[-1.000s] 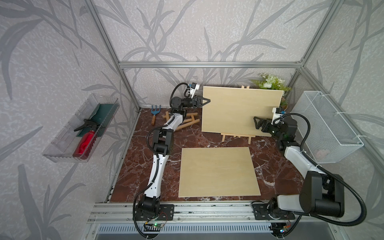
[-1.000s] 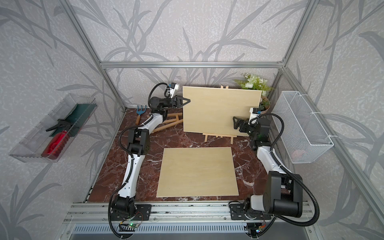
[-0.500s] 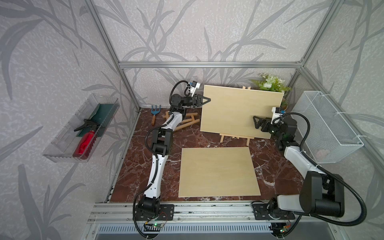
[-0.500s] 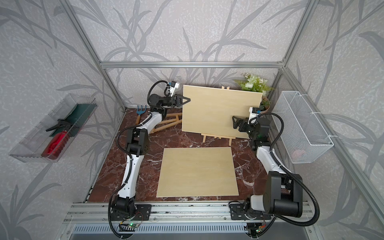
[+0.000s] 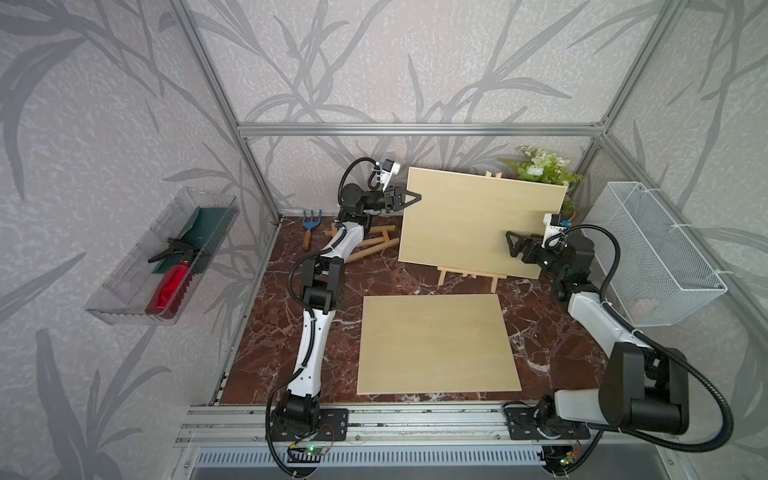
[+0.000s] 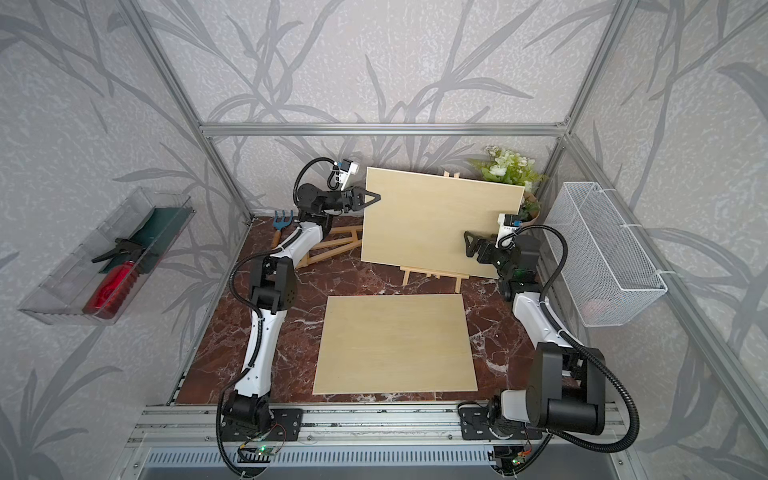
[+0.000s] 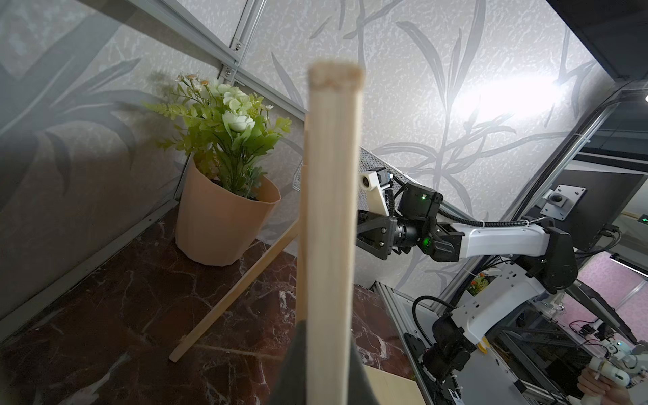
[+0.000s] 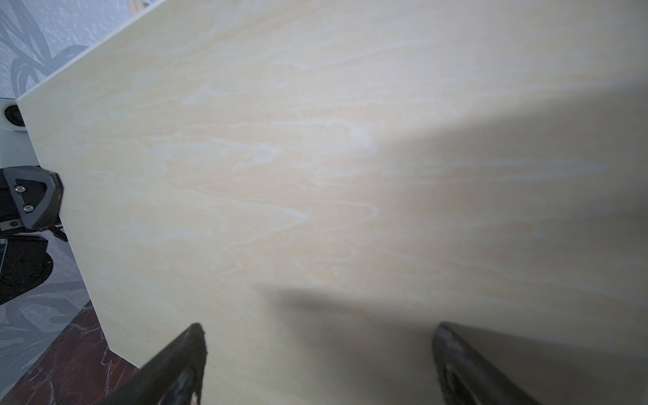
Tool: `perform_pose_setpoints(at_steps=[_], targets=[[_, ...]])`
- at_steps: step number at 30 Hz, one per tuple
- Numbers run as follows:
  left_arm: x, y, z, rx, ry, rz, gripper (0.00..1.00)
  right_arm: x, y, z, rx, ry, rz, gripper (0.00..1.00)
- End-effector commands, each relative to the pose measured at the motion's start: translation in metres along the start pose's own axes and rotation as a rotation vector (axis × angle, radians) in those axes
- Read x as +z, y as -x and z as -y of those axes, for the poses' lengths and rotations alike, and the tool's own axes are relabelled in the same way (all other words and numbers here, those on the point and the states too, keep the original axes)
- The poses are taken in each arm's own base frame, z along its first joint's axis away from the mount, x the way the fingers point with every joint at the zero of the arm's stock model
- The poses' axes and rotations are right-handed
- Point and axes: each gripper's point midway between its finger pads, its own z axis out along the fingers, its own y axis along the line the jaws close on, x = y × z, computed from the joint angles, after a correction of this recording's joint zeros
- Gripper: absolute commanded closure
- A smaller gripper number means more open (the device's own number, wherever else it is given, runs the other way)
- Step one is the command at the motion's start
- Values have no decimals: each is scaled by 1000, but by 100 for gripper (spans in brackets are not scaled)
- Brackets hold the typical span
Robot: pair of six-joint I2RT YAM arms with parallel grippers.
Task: Disassemble the easel
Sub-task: Pick up the drawing board from the easel.
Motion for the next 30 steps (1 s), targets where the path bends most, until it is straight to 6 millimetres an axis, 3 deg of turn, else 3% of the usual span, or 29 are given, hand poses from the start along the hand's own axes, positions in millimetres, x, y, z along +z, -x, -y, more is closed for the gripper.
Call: perform_pose_setpoints(at_steps=[1, 10, 19, 26, 30], targets=[[9, 45, 51, 16, -26, 37, 100, -1, 10, -11, -21, 39, 40, 1], [9, 59, 71, 92, -41, 50, 100, -7, 15, -9, -14, 19, 55, 1], [2, 57, 68, 89, -44, 55, 100, -38, 29, 26, 76, -20, 79, 1], [1, 54, 67, 79, -53, 44, 100, -24, 25, 44, 124, 88, 51, 1], [0, 53, 65, 73, -51, 43, 100, -12, 28, 45, 175, 189, 69, 1]])
